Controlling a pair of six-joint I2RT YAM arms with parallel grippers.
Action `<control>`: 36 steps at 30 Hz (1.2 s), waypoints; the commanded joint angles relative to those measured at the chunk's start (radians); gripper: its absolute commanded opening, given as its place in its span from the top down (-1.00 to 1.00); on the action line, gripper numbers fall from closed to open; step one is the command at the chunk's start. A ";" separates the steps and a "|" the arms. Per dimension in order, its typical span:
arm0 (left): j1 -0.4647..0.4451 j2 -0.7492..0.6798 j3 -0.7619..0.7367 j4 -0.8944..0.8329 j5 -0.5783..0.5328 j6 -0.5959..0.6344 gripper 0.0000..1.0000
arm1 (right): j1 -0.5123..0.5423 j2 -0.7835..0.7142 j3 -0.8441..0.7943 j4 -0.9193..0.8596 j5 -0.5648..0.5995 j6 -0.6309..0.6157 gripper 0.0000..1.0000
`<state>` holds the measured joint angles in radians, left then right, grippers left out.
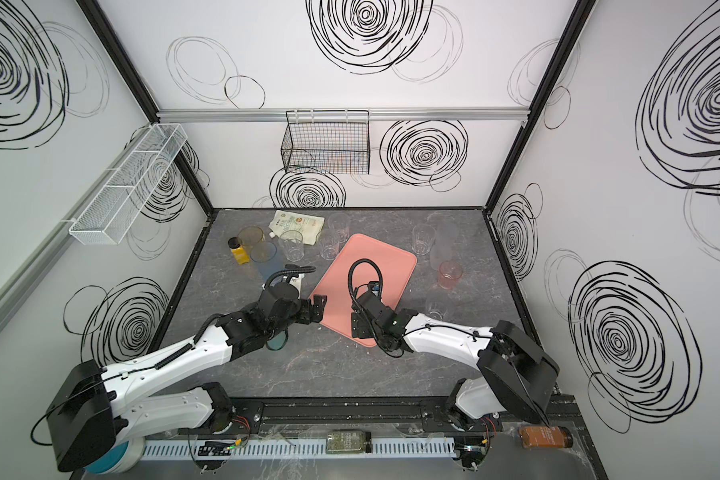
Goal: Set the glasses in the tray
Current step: 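Reach both grippers toward opposite edges of the pink tray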
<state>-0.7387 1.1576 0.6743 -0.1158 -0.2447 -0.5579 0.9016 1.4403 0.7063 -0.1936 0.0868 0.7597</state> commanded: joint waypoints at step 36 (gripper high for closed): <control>-0.462 0.147 0.074 -0.059 -0.230 -0.098 -0.92 | -0.436 0.202 0.309 -0.212 -0.007 -0.268 0.10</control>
<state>-1.1931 1.2427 0.7170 -0.2016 -0.4496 -0.6331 0.4736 1.5864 0.9497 -0.3580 0.0830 0.5362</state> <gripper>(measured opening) 0.963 0.479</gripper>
